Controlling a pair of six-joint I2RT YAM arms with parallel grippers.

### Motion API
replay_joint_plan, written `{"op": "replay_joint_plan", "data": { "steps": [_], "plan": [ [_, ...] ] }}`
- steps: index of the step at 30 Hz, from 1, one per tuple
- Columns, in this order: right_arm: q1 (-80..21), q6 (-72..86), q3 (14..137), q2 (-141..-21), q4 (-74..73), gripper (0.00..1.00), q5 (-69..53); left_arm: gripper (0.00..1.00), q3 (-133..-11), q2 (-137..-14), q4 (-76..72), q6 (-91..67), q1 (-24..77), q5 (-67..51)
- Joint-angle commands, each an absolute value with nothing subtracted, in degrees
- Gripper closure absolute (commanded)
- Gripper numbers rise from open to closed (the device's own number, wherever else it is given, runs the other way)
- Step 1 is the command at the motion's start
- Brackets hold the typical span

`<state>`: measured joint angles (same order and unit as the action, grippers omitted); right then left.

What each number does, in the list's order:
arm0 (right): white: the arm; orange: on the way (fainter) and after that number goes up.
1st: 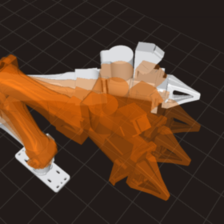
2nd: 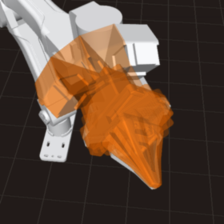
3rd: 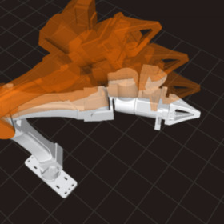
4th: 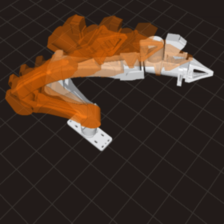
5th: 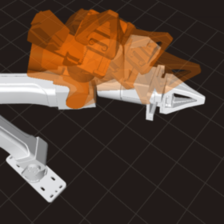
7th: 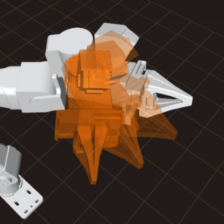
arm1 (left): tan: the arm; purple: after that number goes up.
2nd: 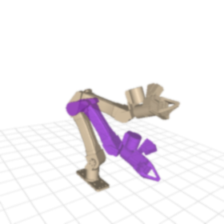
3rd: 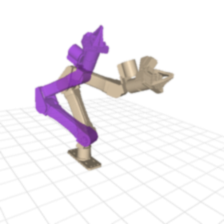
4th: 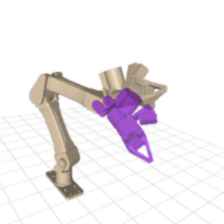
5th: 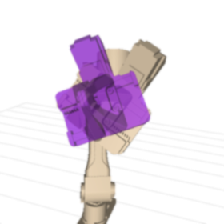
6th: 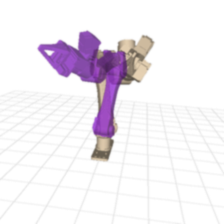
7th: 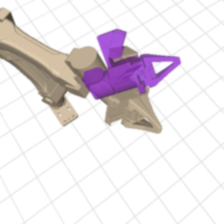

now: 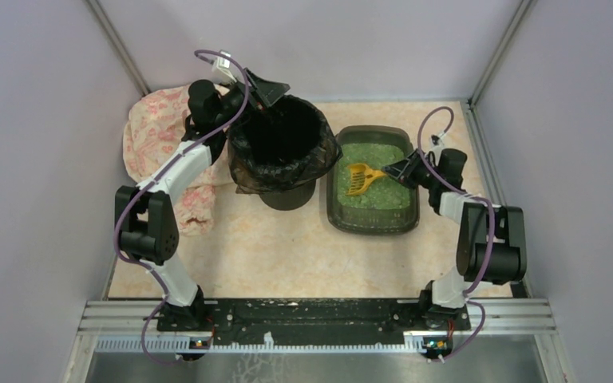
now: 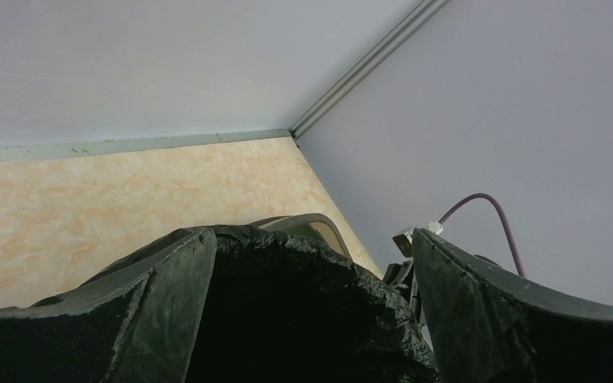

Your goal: Clean the litter box

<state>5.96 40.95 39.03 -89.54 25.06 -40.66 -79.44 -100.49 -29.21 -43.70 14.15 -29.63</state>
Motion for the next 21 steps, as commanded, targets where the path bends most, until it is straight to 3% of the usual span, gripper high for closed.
{"op": "replay_joint_plan", "data": {
  "steps": [1, 7, 21],
  "plan": [
    [7.45, 43.82, 38.46, -85.74, 30.15, 1.0, -44.61, 0.02, -79.01, -100.81, -31.51, -43.3, 14.36, -30.32],
    [9.99, 51.87, 35.52, -86.36, 40.84, 1.0, -47.26, 0.02, -78.05, -100.64, -32.52, -43.68, 14.36, -30.41],
    [17.63, 56.65, 34.04, -83.93, 45.22, 1.0, -50.35, 0.02, -78.65, -101.73, -34.26, -44.03, 14.33, -30.56]
  ]
}}
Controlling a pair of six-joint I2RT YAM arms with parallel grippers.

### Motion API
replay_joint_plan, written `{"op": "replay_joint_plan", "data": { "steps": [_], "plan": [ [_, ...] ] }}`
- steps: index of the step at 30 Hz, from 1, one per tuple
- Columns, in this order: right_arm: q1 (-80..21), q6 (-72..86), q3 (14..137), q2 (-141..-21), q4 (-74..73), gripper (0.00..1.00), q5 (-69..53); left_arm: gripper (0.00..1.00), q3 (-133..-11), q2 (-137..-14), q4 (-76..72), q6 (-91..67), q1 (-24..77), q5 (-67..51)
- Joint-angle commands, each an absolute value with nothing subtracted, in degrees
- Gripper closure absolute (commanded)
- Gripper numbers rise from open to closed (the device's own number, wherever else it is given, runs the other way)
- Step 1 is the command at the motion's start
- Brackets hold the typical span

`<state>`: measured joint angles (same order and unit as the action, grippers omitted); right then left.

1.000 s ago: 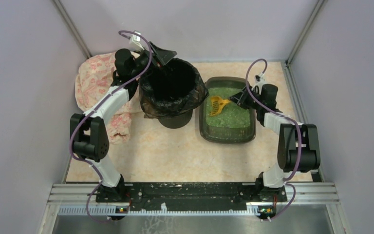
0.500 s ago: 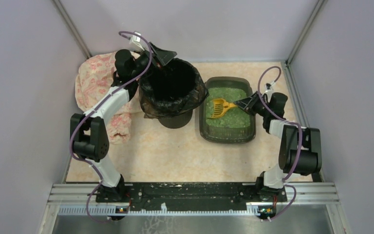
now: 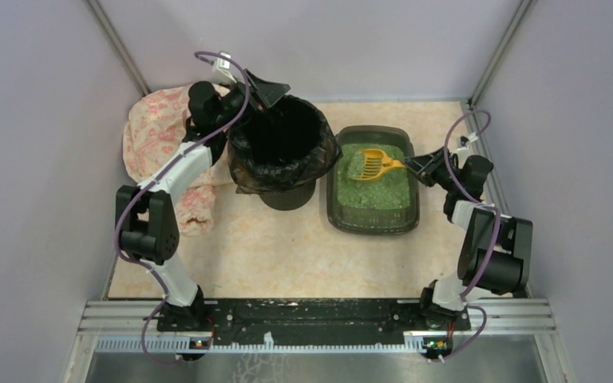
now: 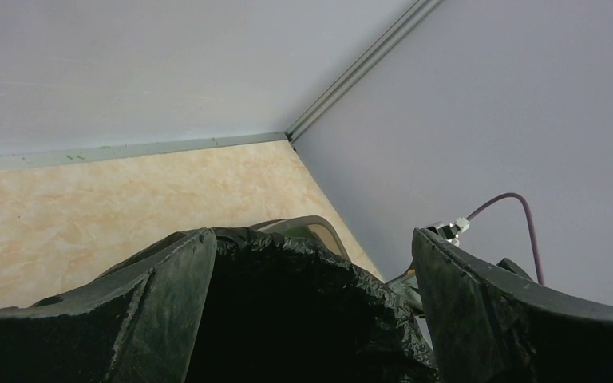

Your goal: Clean the litter box

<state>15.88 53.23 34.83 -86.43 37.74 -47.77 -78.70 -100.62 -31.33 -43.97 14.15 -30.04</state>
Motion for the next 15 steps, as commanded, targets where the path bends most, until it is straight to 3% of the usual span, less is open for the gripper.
{"op": "replay_joint_plan", "data": {
  "steps": [1, 15],
  "plan": [
    [18.02, 57.68, 33.69, -83.91, 47.27, 1.0, -50.9, 0.02, -78.4, -101.9, -34.65, -44.19, 14.33, -30.63],
    [25.78, 72.0, 23.99, -88.28, 73.07, 1.0, -55.52, 0.01, -85.5, -107.64, -34.91, -46.99, 14.22, -32.66]
  ]
}}
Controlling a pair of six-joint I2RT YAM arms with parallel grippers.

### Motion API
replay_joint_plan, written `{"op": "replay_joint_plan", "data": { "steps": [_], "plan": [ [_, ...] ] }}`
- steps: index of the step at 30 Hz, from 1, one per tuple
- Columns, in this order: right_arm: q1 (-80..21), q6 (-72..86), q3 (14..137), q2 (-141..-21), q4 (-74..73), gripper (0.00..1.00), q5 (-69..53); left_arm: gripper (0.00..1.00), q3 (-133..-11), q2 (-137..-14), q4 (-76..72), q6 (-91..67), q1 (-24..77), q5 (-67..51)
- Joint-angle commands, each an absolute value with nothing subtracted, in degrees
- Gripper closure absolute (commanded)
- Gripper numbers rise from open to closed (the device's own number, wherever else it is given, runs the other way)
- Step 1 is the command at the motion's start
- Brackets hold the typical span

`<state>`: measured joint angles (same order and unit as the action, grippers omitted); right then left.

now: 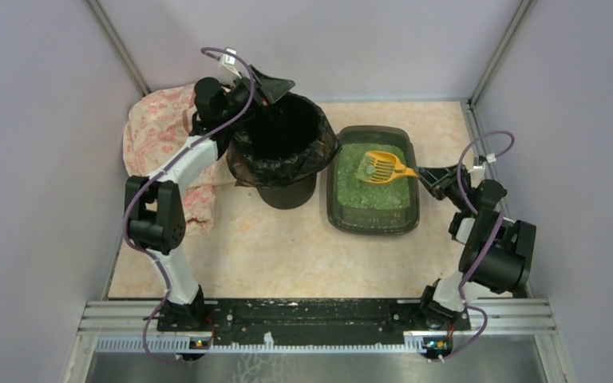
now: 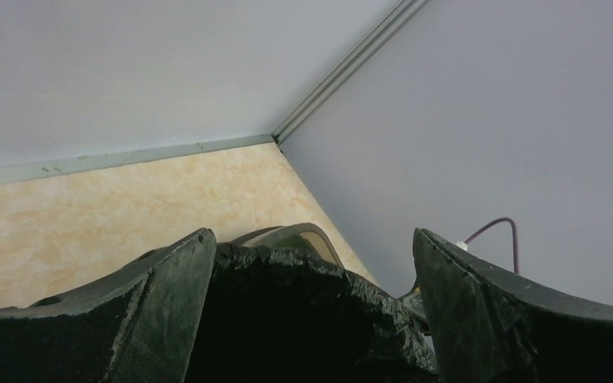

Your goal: Clean the litter box

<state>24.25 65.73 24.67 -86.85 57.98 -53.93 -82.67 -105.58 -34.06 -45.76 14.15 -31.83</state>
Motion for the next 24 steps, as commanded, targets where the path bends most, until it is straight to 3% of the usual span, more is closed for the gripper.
{"op": "replay_joint_plan", "data": {
  "steps": [1, 16, 24],
  "plan": [
    [25.76, 72.92, 23.84, -88.54, 74.61, 1.0, -55.32, 0.01, -85.71, -107.66, -35.05, -47.16, 14.21, -32.74],
    [28.39, 79.67, 22.68, -92.15, 83.47, 1.0, -53.33, 0.01, -84.29, -106.97, -35.07, -46.87, 14.15, -32.67],
    [27.46, 74.35, 22.46, -89.13, 73.51, 1.0, -51.77, 0.01, -84.64, -106.95, -35.07, -46.88, 14.11, -32.73]
  ]
}}
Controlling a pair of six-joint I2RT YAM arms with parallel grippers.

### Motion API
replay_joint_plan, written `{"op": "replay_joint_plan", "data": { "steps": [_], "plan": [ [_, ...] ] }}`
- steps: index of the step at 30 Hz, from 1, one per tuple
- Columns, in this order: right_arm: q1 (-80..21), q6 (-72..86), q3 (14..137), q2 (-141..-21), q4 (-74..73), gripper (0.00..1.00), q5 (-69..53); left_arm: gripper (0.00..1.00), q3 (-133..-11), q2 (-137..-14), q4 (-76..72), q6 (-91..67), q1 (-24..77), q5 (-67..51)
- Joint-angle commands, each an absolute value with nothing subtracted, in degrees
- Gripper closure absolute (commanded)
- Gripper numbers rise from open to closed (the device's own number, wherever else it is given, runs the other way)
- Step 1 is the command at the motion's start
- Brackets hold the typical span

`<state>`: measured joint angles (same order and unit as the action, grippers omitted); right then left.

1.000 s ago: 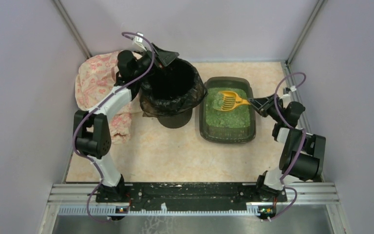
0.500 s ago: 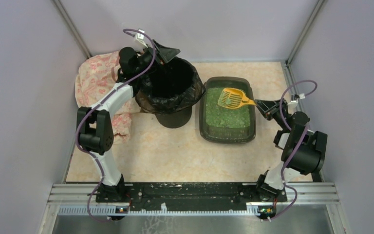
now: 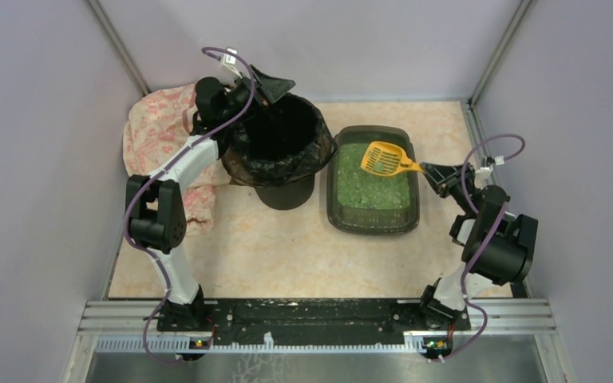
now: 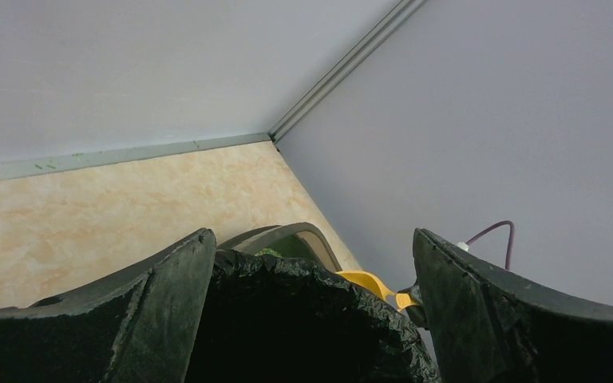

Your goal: Clean the litter box

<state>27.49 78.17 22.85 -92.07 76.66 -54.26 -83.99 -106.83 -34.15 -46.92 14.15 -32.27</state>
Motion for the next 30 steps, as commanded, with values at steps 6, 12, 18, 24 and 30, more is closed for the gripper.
{"op": "replay_joint_plan", "data": {
  "steps": [6, 12, 18, 24, 30],
  "plan": [
    [26.75, 70.68, 23.44, -86.81, 66.48, 1.0, -50.9, 0.01, -84.24, -106.94, -35.03, -46.42, 14.15, -32.69],
    [27.25, 73.85, 22.01, -87.36, 70.14, 1.0, -50.77, 0.01, -84.14, -108.55, -37.39, -49.31, 14.15, -33.27],
    [27.46, 77.47, 20.52, -88.95, 75.3, 1.0, -51.34, 0.01, -84.94, -109.16, -37.18, -49.36, 14.15, -33.25],
    [26.87, 75.7, 21.25, -88.24, 71.84, 1.0, -49.57, 0.01, -84.12, -109.05, -37.26, -49.24, 14.14, -33.17],
    [26.69, 70.34, 21.28, -82.91, 62.42, 1.0, -46.24, 0.01, -84.18, -109.3, -37.35, -49.37, 14.14, -33.13]
  ]
}}
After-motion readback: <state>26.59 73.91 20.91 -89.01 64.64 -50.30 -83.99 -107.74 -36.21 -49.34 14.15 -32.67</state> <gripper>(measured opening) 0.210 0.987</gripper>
